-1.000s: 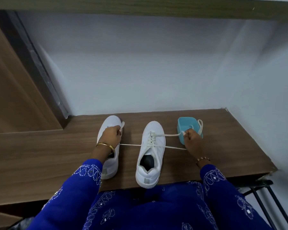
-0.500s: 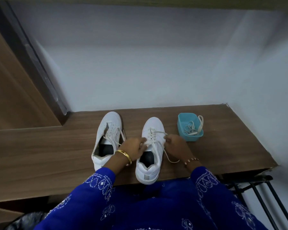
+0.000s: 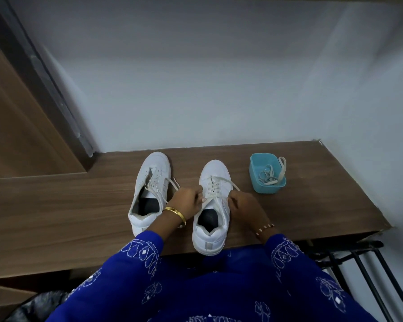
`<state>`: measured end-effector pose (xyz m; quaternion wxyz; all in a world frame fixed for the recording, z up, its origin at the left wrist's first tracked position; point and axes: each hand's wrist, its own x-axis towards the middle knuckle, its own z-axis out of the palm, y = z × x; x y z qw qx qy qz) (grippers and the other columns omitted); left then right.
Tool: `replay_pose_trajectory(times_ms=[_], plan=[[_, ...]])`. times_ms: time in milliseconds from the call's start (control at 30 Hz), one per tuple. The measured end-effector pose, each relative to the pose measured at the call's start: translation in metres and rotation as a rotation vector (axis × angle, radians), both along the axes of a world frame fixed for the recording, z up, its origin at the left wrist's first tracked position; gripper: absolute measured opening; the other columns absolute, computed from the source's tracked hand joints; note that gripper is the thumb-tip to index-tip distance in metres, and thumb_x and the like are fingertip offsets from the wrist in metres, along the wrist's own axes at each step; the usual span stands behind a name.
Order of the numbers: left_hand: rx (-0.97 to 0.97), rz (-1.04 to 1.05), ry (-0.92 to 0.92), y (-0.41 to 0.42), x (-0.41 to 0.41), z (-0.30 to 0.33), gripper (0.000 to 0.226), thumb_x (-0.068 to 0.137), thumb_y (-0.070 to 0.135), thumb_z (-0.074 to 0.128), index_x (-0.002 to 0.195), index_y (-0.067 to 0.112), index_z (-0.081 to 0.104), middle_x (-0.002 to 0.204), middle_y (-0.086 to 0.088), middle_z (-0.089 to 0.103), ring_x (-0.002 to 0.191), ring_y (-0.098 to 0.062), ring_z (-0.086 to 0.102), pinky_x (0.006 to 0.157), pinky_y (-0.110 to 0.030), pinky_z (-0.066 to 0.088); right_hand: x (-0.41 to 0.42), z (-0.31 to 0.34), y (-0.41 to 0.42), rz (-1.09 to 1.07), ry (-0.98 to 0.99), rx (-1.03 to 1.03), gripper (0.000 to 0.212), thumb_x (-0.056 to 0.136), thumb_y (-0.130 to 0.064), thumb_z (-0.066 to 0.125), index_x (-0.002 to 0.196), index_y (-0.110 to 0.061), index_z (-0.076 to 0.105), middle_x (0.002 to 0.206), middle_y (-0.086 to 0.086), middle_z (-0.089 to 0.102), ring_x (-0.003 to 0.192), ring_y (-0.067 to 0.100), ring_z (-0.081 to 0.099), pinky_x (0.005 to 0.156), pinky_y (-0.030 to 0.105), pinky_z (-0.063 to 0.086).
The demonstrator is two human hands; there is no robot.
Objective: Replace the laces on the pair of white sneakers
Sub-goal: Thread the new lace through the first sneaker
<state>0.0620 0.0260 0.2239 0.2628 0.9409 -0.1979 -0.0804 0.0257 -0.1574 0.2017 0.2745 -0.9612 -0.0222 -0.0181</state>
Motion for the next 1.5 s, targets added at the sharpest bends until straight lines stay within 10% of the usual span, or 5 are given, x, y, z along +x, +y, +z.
replay_pose_trajectory(times_ms=[267, 833, 1000, 1200, 1500], plan=[[-0.135, 0.074, 0.08, 0.008, 0.003, -0.009, 0.03, 0.093, 0.02, 0.053, 0.064, 0.009, 0.053, 0.065, -0.014, 0.056, 0.064, -0.021, 0.048, 0.059, -0.027, 0.029, 0.002, -0.007, -0.008, -0.129, 0.01, 0.239, 0.026, 0.092, -0.016, 0.053, 0.07, -0.004, 0.06, 0.068, 0.007, 0.061, 0.063, 0.017, 0.053, 0.063, 0.03, 0.042], [-1.399, 0.294, 0.628, -0.016, 0.008, 0.045, 0.028, 0.098, 0.01, 0.037, 0.077, 0.007, 0.054, 0.066, -0.003, 0.069, 0.063, -0.011, 0.068, 0.057, -0.019, 0.054, 0.012, 0.083, 0.021, -0.141, 0.043, 1.641, 0.025, 0.094, -0.007, 0.041, 0.071, -0.005, 0.051, 0.065, 0.012, 0.061, 0.072, 0.026, 0.06, 0.08, 0.037, 0.054], [-1.344, 0.273, 0.565, -0.026, 0.008, 0.043, 0.025, 0.097, 0.011, 0.041, 0.083, 0.009, 0.061, 0.061, 0.001, 0.053, 0.045, -0.005, 0.052, 0.051, -0.017, 0.049, 0.012, 0.097, 0.029, -0.045, 0.039, 1.456, 0.025, 0.094, 0.001, 0.038, 0.073, -0.002, 0.051, 0.061, 0.006, 0.062, 0.063, 0.018, 0.063, 0.069, 0.029, 0.054], [-1.159, 0.25, 0.503, -0.034, 0.015, 0.032, 0.035, 0.093, 0.0, 0.041, 0.064, 0.012, 0.055, 0.042, 0.009, 0.042, 0.037, -0.003, 0.036, 0.043, -0.017, 0.032, 0.023, 0.108, 0.029, 0.047, -0.086, 0.63, 0.008, 0.086, -0.013, 0.064, 0.08, -0.01, 0.068, 0.082, 0.008, 0.069, 0.086, 0.025, 0.062, 0.082, 0.035, 0.048], [-0.859, 0.09, 0.333, -0.037, 0.01, 0.032, 0.041, 0.092, 0.002, 0.05, 0.053, 0.012, 0.05, 0.041, 0.007, 0.045, 0.036, 0.0, 0.038, 0.046, -0.017, 0.03, 0.04, 0.121, 0.041, 0.155, -0.07, 0.483, 0.01, 0.077, -0.01, 0.073, 0.069, -0.014, 0.07, 0.069, -0.005, 0.061, 0.058, 0.0, 0.053, 0.057, 0.011, 0.041]])
